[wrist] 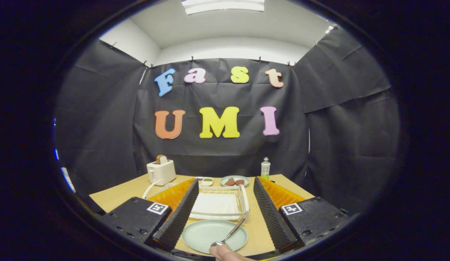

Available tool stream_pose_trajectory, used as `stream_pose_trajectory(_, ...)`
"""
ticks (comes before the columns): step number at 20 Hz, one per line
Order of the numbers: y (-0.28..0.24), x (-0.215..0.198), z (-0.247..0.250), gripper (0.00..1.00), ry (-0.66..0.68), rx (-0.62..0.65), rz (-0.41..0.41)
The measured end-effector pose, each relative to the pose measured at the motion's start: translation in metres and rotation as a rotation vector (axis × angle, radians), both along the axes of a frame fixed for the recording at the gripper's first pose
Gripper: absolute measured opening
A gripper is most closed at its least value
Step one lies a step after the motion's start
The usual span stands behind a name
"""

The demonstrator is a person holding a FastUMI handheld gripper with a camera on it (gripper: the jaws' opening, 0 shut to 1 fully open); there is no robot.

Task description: Take the plate from the dish rack, then take the spoon from the basket and place it into the plate.

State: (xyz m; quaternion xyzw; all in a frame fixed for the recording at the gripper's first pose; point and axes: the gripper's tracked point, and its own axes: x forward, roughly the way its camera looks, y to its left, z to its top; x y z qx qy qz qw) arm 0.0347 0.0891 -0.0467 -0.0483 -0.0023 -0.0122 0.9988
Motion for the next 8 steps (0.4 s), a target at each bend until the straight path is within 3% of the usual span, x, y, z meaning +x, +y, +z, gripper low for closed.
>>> stream_pose_trajectory(8, -0.0085, 0.0012, -0.0098, 0.97, 0.033, 0.017, -0.003)
